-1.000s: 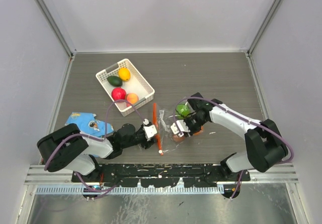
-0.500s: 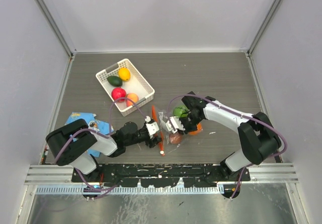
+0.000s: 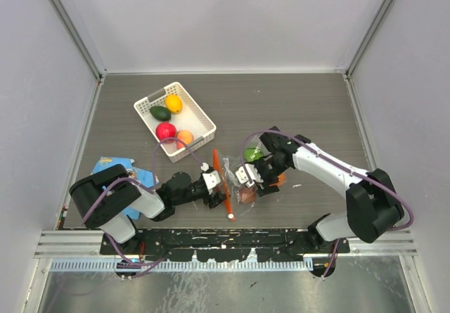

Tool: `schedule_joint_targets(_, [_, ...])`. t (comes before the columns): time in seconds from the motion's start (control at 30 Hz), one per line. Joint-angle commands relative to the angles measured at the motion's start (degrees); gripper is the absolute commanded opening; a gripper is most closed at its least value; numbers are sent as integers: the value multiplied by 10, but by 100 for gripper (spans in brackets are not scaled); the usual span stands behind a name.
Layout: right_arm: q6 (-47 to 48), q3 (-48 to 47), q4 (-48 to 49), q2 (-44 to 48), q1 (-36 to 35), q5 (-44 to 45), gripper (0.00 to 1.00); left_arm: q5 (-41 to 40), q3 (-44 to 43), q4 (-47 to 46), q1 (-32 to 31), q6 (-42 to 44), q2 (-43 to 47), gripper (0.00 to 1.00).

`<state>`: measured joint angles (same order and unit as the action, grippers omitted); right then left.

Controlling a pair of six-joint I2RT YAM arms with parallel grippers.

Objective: Open the zip-top bag and remove the fake food
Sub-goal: Pick up the fake fruit from the zipper food storage bag.

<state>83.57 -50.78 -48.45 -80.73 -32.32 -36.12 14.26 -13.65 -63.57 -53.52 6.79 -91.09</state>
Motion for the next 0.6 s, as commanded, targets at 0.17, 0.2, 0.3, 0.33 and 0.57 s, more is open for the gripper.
schedule_joint_targets(0.17, [15,21,17,9,-5,-47,75,31,0,-52,-1,-8,0,69])
schedule_joint_targets(0.2, [14,22,19,7,-7,-45,75,35,0,-52,-1,-10,-1,69])
schedule_joint_targets(0.3, [1,27,33,2,-19,-41,75,43,0,-52,-2,-16,-4,70])
schedule_joint_targets(0.33, [-5,28,41,0,-25,-39,75,44,-1,-52,-1,-18,-6,70])
schedule_joint_targets(0.57, [-74,40,105,-10,-52,-14,73,51,-3,-53,-2,-32,-8,73])
